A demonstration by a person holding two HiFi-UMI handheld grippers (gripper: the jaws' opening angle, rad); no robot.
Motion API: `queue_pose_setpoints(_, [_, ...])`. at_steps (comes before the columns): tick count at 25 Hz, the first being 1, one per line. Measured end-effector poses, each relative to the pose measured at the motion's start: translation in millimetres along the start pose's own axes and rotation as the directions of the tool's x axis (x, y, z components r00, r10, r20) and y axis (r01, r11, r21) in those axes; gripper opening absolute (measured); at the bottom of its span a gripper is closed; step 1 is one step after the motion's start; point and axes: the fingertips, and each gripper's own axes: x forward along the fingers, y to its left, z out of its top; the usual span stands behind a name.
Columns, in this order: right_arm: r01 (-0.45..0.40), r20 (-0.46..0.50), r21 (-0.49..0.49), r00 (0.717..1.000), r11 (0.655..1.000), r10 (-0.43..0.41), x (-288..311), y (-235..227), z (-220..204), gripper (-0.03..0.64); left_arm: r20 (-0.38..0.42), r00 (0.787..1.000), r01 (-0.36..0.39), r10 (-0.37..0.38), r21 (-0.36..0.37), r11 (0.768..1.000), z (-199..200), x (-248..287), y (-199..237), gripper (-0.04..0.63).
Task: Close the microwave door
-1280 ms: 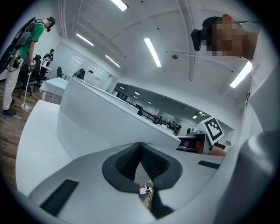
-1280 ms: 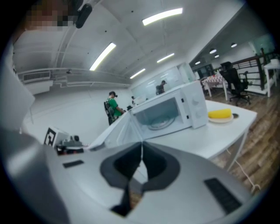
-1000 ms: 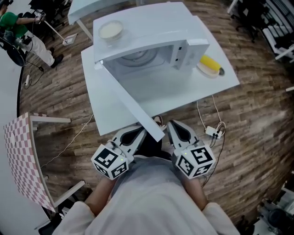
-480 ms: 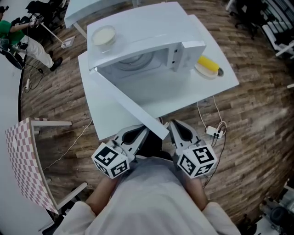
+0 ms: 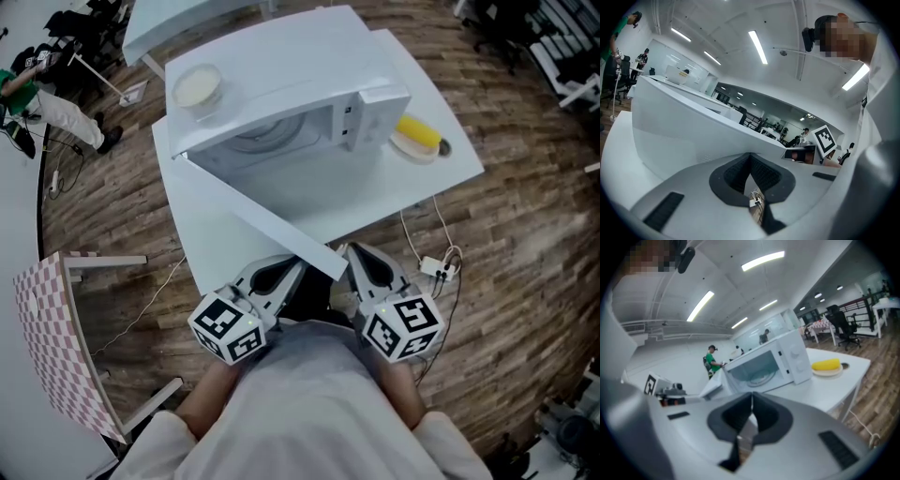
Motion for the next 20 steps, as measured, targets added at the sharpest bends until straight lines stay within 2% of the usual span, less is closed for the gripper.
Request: queue_pose_setpoints(20, [0.034,0.04,0.079,0.999,0.996,-0.037,20,-33,26,0.023,-0.041,0.998,0.042,-0.041,0.027,0.999,11,28,5,0.017])
